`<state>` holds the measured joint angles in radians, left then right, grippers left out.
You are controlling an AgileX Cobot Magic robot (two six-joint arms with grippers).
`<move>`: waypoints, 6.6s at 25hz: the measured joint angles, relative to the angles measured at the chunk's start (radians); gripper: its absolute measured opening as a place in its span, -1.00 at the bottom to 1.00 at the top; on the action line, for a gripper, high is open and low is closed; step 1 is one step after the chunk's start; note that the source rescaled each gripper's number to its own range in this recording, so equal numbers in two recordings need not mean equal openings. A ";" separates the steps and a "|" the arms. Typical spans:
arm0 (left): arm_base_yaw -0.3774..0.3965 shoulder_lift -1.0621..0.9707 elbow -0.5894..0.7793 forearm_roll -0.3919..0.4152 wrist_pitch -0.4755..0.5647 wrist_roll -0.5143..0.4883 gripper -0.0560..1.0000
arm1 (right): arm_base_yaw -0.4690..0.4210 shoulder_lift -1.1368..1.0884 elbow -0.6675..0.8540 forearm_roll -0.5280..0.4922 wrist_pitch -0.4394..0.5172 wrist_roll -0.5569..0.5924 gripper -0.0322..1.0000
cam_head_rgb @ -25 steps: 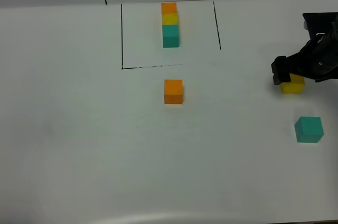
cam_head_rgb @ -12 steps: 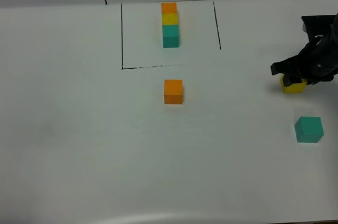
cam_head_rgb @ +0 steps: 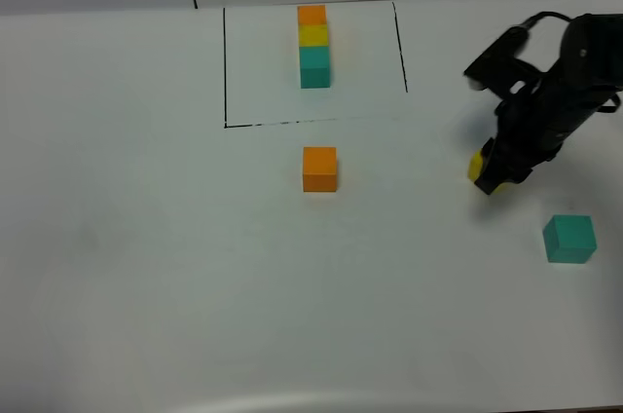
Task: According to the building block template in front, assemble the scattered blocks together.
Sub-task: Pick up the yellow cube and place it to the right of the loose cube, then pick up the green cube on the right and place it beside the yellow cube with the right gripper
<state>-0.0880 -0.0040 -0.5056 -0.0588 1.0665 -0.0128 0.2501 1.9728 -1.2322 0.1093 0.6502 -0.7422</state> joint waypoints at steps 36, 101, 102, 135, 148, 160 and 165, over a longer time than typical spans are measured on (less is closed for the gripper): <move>0.000 0.000 0.000 -0.001 0.000 0.000 -0.23 | 0.316 0.302 -0.529 -0.014 0.329 -0.309 -0.91; 0.000 0.000 0.000 -0.001 0.000 0.000 -0.23 | -0.144 -0.271 0.320 -0.096 0.023 0.727 0.53; 0.000 0.000 0.000 -0.001 0.000 0.000 -0.23 | -0.145 -0.271 0.321 -0.095 0.022 0.730 0.53; 0.000 0.000 0.000 -0.001 0.000 0.000 -0.23 | -0.152 -0.132 0.329 -0.047 -0.012 0.760 -0.90; 0.000 0.000 0.000 -0.001 0.000 0.000 -0.23 | 0.078 -0.141 0.085 -0.074 0.196 0.032 -0.91; 0.000 0.000 0.000 -0.001 0.000 0.000 -0.23 | 0.247 0.125 -0.302 -0.101 0.297 -0.254 -0.91; 0.000 0.000 0.000 -0.001 0.000 0.000 -0.23 | 0.255 0.197 -0.388 -0.102 0.329 -0.279 -0.91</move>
<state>-0.0880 -0.0040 -0.5056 -0.0598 1.0666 -0.0128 0.5047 2.1700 -1.6197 0.0076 0.9796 -1.0214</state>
